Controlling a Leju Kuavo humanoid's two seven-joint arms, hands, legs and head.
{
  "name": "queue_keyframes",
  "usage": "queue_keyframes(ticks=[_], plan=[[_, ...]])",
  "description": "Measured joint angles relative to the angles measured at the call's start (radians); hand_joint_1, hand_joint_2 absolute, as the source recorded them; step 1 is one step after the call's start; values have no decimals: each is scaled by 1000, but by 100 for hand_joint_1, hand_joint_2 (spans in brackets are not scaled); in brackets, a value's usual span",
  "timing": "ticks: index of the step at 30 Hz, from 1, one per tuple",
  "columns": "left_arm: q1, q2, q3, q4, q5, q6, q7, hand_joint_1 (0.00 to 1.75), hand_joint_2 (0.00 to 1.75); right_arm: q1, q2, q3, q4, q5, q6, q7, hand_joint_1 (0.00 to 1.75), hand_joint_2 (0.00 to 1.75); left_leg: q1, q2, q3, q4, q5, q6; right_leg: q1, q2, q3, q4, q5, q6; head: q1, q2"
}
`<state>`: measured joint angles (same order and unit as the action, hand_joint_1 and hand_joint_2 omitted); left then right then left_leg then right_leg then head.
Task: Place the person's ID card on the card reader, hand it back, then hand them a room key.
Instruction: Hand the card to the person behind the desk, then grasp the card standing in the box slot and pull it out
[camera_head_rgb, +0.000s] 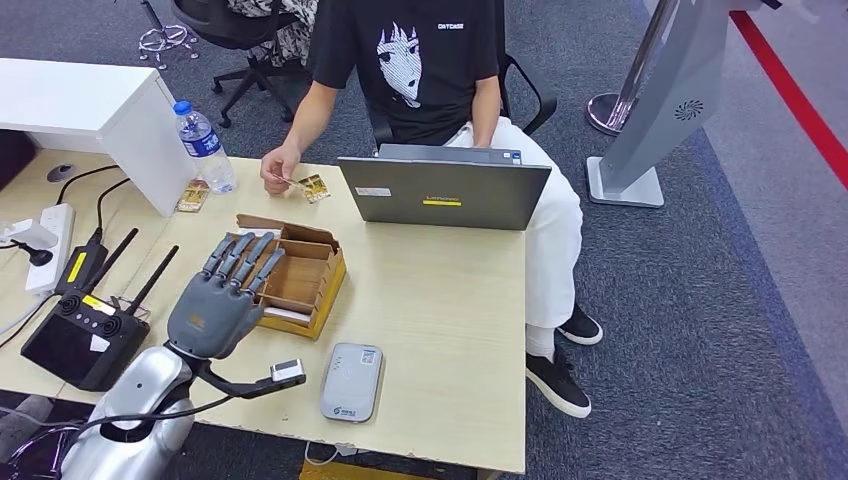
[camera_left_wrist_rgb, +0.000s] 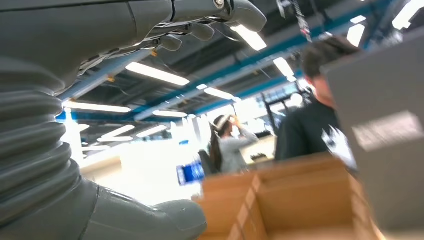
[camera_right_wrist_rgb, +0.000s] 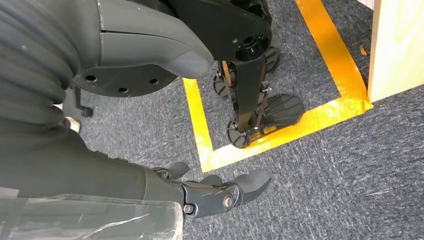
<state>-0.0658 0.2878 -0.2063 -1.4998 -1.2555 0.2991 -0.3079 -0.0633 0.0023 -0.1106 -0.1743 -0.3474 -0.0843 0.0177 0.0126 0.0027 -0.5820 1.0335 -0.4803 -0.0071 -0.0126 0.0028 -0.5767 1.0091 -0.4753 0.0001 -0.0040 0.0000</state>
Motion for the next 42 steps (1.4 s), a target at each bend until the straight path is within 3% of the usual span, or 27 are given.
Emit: queue_keyframes(ticks=[6,16,34,42], plan=[[47,31,-45,0,-5,0,38,0,175,1,0,-6,0,0,-4,-1,0,175,0,0,0,0,0,0,0,0,0,0,0,0,0,0],[38,60,-41,9,13,0,59,0,175,0,0,-6,0,6,-4,-1,0,175,0,0,0,0,0,0,0,0,0,0,0,0,0,0],[26,60,101,139,65,-24,35,0,175,0,0,-6,0,31,2,0,0,175,0,0,0,0,0,0,0,0,0,0,0,0,0,0],[22,56,127,174,69,-26,28,0,175,0,0,-6,0,39,4,0,0,175,0,-1,0,0,0,0,0,0,0,0,0,0,0,0]])
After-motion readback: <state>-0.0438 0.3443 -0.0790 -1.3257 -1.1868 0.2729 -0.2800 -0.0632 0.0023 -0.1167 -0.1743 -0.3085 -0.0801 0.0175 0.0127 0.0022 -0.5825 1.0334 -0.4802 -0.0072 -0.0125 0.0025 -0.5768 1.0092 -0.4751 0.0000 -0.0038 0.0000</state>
